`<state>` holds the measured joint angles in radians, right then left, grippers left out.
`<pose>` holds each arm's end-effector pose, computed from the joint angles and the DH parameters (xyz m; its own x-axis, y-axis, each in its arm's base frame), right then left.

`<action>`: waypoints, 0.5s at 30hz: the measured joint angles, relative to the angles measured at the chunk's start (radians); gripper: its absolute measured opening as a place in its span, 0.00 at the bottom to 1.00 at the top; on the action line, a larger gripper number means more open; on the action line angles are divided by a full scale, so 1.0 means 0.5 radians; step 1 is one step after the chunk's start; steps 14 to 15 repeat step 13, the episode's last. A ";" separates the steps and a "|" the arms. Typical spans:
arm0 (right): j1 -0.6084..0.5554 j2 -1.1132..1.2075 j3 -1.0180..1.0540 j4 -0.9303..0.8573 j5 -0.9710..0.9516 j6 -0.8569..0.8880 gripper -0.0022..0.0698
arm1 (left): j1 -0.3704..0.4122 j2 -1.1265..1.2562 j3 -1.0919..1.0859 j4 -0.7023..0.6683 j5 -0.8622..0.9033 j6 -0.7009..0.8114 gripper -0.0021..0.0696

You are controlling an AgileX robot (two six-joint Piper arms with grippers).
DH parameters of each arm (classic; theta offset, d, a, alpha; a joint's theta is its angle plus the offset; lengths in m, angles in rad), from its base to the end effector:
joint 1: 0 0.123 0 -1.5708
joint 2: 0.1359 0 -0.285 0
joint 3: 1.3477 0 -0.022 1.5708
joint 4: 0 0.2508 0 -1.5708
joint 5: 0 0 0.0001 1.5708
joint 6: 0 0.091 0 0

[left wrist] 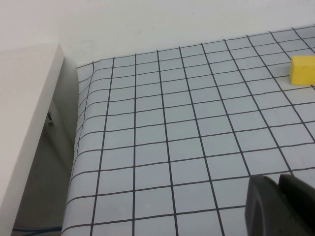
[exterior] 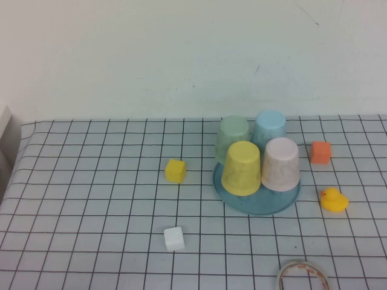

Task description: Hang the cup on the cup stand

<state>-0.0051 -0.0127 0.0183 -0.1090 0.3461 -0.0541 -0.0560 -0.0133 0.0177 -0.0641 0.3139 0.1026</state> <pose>0.0531 -0.0036 0.1767 -0.2628 -0.1546 -0.9524 -0.0003 0.9871 -0.1602 0.0536 -0.0048 0.1796 -0.2248 0.0543 -0.9729 0.0846 0.9958 0.0360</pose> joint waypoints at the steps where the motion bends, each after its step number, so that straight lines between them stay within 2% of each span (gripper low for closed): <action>1: 0.000 0.000 0.000 0.000 0.004 0.000 0.03 | 0.000 0.000 0.000 0.000 0.000 0.000 0.05; 15: -0.035 0.000 0.000 -0.008 0.004 0.000 0.03 | 0.000 0.000 0.000 0.000 0.000 0.000 0.05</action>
